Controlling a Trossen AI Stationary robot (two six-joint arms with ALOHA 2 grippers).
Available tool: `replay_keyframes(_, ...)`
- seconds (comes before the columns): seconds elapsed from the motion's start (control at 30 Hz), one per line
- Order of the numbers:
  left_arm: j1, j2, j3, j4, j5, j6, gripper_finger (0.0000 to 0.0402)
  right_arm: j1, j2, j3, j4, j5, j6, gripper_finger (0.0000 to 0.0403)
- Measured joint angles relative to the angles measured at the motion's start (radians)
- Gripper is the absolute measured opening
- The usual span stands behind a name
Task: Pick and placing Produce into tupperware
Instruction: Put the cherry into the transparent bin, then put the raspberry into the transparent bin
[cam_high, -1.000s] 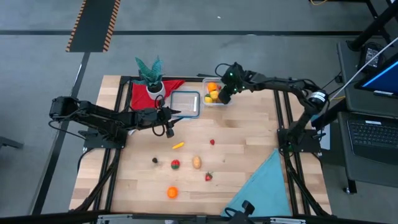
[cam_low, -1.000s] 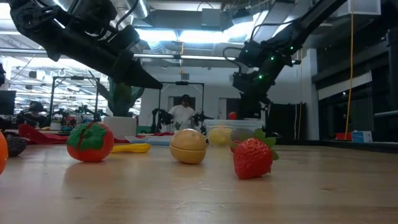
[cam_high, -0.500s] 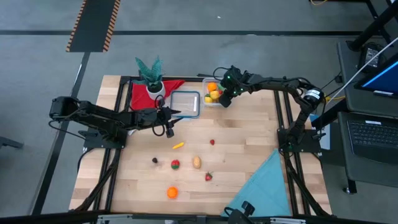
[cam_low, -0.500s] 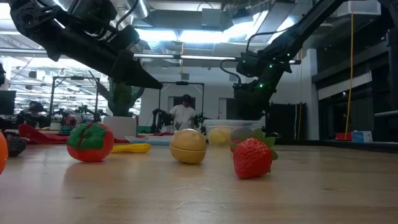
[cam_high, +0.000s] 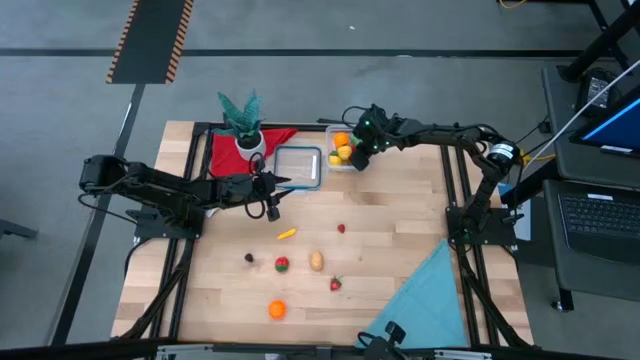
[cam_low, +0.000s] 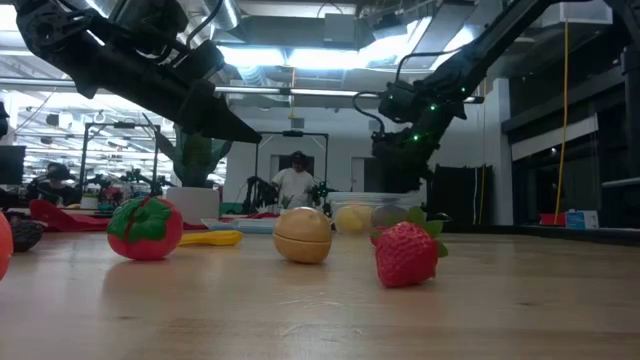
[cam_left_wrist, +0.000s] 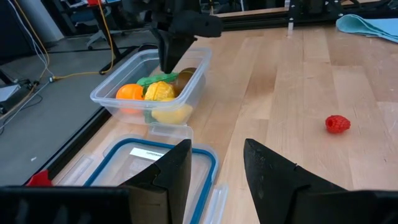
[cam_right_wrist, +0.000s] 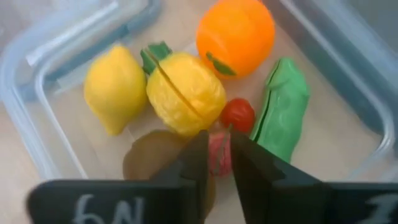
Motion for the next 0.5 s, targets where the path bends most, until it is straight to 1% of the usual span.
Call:
replay_keyframes(0.1,0.000,0.000,0.000,0.000,0.000,0.001,0.0140,0.001,-0.001,0.018,-0.020,0.000,0.005,0.0101)
replay_keyframes(0.23,0.000,0.000,0.000,0.008,0.000,0.036,0.0140,0.000,-0.001,0.079,-0.116,0.000,0.035,0.0138)
replay_keyframes(0.3,0.000,0.000,0.000,0.021,0.000,0.046,0.0140,0.001,-0.001,0.120,-0.180,-0.004,0.073,0.0150)
replay_keyframes(0.37,0.000,0.000,0.000,0.025,0.000,0.046,0.0140,0.001,-0.002,0.167,-0.257,-0.037,0.081,0.0157)
replay_keyframes(0.43,0.000,0.000,0.000,0.035,0.000,0.046,0.0140,0.008,-0.002,0.204,-0.319,-0.058,0.060,0.0161)
replay_keyframes(0.5,0.000,0.000,0.000,0.038,-0.001,0.044,0.0140,0.028,-0.007,0.219,-0.344,-0.055,0.029,0.0163)
